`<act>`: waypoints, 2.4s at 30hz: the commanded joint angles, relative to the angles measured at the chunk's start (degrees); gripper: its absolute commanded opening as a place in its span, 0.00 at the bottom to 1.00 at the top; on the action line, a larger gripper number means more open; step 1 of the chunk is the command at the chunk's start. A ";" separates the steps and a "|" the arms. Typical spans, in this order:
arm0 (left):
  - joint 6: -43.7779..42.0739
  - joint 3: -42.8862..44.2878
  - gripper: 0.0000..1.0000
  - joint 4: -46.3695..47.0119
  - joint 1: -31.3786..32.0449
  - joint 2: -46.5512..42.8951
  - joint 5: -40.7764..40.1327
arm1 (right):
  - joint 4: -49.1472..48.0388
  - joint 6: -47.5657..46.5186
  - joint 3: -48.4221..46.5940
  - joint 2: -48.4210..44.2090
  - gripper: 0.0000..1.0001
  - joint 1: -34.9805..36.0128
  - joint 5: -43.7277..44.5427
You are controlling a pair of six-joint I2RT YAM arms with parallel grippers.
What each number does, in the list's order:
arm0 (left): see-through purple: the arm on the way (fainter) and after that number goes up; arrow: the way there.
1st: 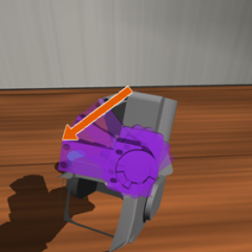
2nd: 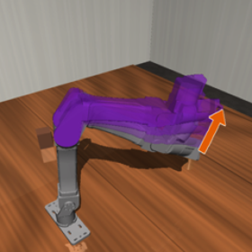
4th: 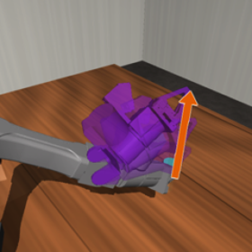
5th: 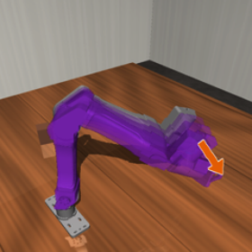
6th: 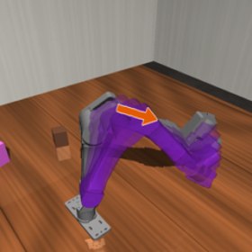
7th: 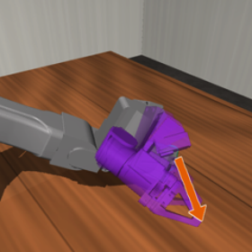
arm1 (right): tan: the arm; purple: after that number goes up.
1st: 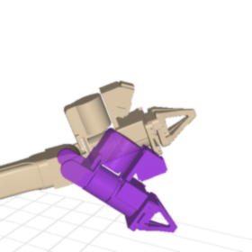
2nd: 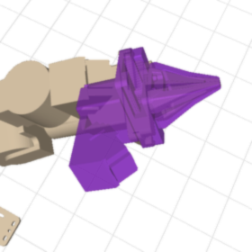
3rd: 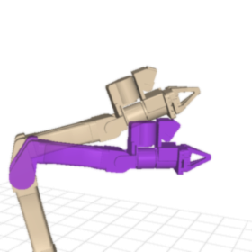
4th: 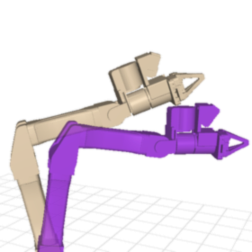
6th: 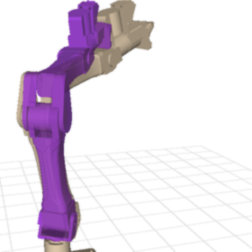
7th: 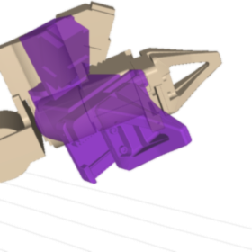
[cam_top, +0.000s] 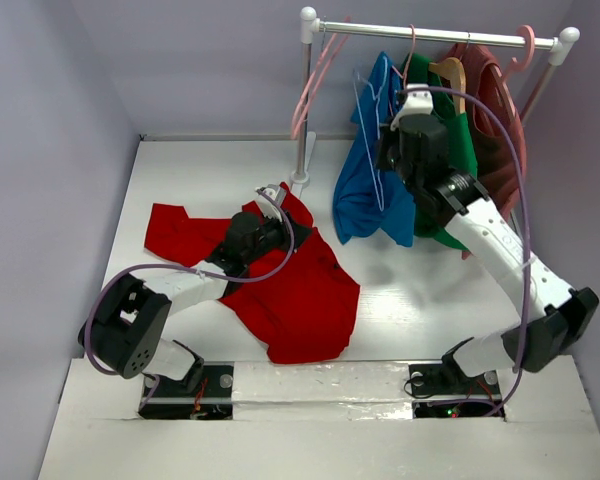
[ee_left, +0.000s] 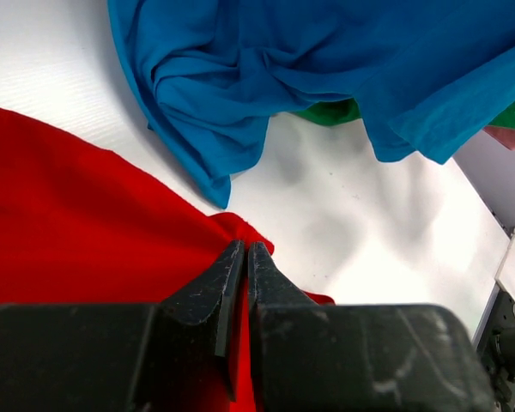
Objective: Place the t-shirt on the hanger
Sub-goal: Pick up the hanger from the clothesline, then place the T-shirt on the hanger.
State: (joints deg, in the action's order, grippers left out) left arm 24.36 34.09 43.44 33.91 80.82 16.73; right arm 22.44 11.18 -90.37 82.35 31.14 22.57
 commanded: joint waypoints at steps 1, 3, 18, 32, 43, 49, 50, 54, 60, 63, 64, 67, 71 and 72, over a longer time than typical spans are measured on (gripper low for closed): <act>0.07 -0.16 0.00 2.26 -0.16 -1.80 0.14 | -3.36 2.79 5.36 -7.80 0.00 -0.02 -4.98; 0.07 -0.16 0.00 2.26 -0.16 -1.98 -0.29 | -3.45 4.28 11.68 -13.16 0.00 -0.02 -9.09; 2.80 2.12 0.00 1.47 -3.41 0.48 -2.93 | 14.37 14.31 41.06 -49.91 0.00 1.82 -37.23; 3.15 5.73 0.00 -1.43 -3.41 1.63 -5.04 | 19.49 13.87 45.90 -54.13 0.00 1.82 -43.04; 3.59 4.94 0.00 -0.99 -3.41 0.31 -3.02 | 14.84 16.41 49.05 -51.50 0.00 1.82 -44.71; 4.12 3.09 0.00 -2.83 -1.75 -3.55 -4.86 | -1.24 19.93 53.01 -48.86 0.00 5.25 -39.46; 4.20 2.83 0.00 -3.53 -1.74 -4.87 -5.13 | -2.47 20.19 53.28 -48.69 0.00 5.95 -37.96; 5.17 2.21 0.00 -6.09 -1.74 -7.69 -6.89 | -8.45 21.43 54.51 -47.63 0.00 11.04 -29.27; 7.10 0.90 0.00 -9.07 0.01 -12.69 -11.10 | -16.63 23.36 56.53 -42.72 0.00 23.43 -12.40; 8.07 0.02 0.00 -10.04 0.01 -15.42 -13.30 | -20.93 24.76 57.84 -40.78 0.00 29.23 -1.06; 8.25 -0.25 0.00 -10.13 0.62 -16.82 -13.56 | -23.99 25.64 58.20 -40.16 0.00 30.20 3.93; 8.86 -0.42 0.00 -11.62 2.29 -19.28 -16.19 | -30.75 26.87 59.86 -36.66 0.00 32.76 11.07; 9.48 -0.77 0.00 -14.69 3.62 -24.29 -20.42 | -38.77 27.49 60.31 -30.96 0.00 34.69 18.53; 10.00 -0.95 0.00 -14.96 3.62 -25.17 -20.86 | -39.83 27.49 59.79 -29.45 0.00 35.48 20.48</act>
State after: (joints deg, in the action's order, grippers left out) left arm 32.69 34.06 28.32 36.84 59.99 -0.36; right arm -4.60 37.15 -29.78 49.71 65.01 29.78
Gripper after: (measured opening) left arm 0.007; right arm 0.038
